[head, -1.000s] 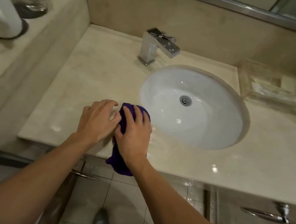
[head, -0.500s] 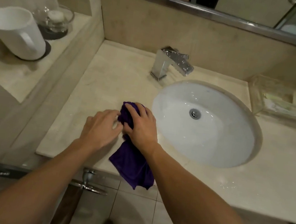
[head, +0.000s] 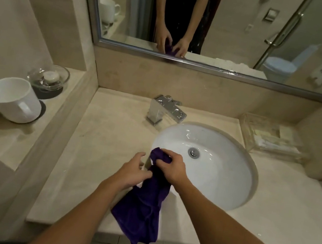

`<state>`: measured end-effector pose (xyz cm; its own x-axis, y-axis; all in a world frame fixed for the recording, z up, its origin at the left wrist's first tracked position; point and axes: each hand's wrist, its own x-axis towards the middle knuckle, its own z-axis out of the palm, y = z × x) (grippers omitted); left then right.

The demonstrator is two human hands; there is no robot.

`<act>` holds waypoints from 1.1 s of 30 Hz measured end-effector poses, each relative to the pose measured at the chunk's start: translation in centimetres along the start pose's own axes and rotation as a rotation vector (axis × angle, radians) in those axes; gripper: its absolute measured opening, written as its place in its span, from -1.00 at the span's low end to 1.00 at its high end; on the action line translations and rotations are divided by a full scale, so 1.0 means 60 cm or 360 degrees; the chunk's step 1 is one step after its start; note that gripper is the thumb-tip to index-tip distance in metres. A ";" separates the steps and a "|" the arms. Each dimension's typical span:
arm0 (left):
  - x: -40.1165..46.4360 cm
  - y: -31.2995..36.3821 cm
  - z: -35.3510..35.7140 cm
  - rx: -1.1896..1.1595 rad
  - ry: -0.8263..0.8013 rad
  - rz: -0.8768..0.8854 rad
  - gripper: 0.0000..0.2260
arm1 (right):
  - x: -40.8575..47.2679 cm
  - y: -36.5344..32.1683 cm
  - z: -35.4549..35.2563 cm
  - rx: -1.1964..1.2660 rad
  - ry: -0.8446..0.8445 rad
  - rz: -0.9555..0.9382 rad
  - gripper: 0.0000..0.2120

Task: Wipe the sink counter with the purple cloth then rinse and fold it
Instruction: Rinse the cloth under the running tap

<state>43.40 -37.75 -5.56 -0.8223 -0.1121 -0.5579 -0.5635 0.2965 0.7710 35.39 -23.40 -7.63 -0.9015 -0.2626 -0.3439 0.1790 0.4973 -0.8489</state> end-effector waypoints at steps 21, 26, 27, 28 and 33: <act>0.063 0.359 0.073 -0.0037 0.0191 -0.0293 -0.81 | 0.115 -0.150 -0.362 0.0298 -0.0742 0.0229 -0.58; 0.055 0.418 0.035 -0.0326 -0.0172 -0.0171 -0.79 | 0.120 -0.214 -0.411 0.0252 -0.0885 0.0285 -0.55; 0.051 0.425 0.029 -0.0408 -0.0294 -0.0098 -0.79 | 0.119 -0.221 -0.422 0.0222 -0.0962 0.0310 -0.51; 0.049 0.431 0.026 -0.0520 -0.0327 -0.0030 -0.80 | 0.116 -0.226 -0.430 0.0206 -0.1026 0.0336 -0.45; 0.047 0.464 0.018 -0.1266 -0.0140 0.0020 -0.88 | 0.083 -0.247 -0.435 -0.0093 -0.0835 0.0248 -0.22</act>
<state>25.45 -28.79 13.99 -0.8384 -0.0284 -0.5443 -0.4688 -0.4718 0.7467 17.93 -10.51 13.73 -0.5462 -0.5518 -0.6302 0.2590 0.6042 -0.7536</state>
